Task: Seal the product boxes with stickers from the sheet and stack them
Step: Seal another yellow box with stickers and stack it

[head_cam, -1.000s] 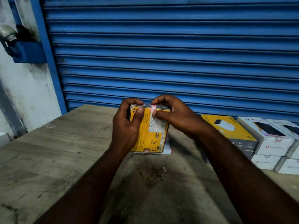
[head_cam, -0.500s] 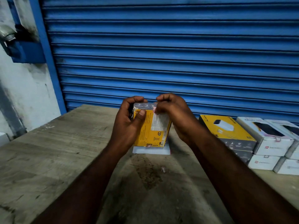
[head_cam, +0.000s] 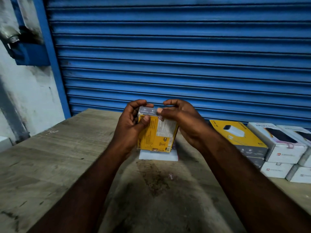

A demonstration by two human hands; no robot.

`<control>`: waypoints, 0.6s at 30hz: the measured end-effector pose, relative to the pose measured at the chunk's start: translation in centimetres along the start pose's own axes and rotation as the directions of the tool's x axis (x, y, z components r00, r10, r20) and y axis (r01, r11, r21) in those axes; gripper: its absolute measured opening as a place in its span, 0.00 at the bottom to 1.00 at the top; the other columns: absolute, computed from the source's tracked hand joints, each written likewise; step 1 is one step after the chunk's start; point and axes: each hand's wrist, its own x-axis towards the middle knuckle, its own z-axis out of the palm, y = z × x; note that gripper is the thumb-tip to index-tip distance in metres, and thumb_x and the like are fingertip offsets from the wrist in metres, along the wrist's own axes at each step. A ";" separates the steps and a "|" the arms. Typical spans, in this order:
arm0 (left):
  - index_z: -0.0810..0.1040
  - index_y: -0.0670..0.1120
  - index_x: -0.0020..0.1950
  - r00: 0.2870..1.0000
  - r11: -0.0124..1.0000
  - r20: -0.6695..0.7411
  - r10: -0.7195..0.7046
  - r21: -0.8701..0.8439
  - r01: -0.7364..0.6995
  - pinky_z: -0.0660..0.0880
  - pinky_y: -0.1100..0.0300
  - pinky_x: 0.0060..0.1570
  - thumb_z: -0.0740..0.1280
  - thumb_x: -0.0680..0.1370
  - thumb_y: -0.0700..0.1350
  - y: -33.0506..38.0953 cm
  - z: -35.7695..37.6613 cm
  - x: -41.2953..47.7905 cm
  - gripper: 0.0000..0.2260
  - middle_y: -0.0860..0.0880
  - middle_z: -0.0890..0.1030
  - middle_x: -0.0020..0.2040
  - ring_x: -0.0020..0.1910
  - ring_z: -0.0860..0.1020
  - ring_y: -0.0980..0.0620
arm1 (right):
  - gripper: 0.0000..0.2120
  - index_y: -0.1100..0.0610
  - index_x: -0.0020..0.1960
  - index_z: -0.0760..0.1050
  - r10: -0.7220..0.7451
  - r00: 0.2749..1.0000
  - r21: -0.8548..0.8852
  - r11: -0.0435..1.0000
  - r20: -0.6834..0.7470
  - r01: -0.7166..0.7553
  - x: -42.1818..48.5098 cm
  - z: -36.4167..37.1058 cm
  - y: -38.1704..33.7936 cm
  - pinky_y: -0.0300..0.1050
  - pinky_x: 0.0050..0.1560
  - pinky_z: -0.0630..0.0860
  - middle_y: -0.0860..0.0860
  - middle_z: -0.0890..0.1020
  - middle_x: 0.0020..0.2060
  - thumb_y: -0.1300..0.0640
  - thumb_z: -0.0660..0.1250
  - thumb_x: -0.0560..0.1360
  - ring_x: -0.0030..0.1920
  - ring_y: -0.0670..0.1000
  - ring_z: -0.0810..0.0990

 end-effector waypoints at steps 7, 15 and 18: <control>0.73 0.48 0.60 0.999 1.000 0.049 -0.013 -0.015 0.014 0.78 0.62 0.53 0.69 0.75 0.37 0.0 0.4 -0.2 0.16 0.52 0.84 0.56 0.56 0.81 0.56 | 0.13 0.57 0.52 0.77 0.111 0.992 0.161 0.982 -0.064 -0.100 0.2 -0.3 -0.2 0.42 0.36 0.79 0.55 0.84 0.44 0.70 0.70 0.71 0.42 0.52 0.83; 0.74 0.46 0.62 0.994 0.960 -0.034 -0.106 -0.264 0.093 0.80 0.56 0.55 0.65 0.75 0.41 0.3 0.2 0.3 0.15 0.49 0.82 0.62 0.58 0.81 0.50 | 0.10 0.55 0.56 0.76 -0.029 0.999 0.005 1.000 -0.024 0.029 0.0 0.5 0.4 0.55 0.57 0.79 0.54 0.82 0.52 0.54 0.69 0.76 0.53 0.55 0.82; 0.72 0.44 0.67 0.991 0.965 -0.035 -0.132 -0.235 0.120 0.78 0.56 0.58 0.65 0.78 0.45 0.4 0.7 0.0 0.17 0.46 0.79 0.66 0.63 0.79 0.49 | 0.05 0.53 0.51 0.77 -0.090 0.991 -0.010 0.996 -0.099 0.089 -0.1 1.1 0.5 0.56 0.59 0.76 0.53 0.81 0.51 0.60 0.65 0.77 0.54 0.55 0.80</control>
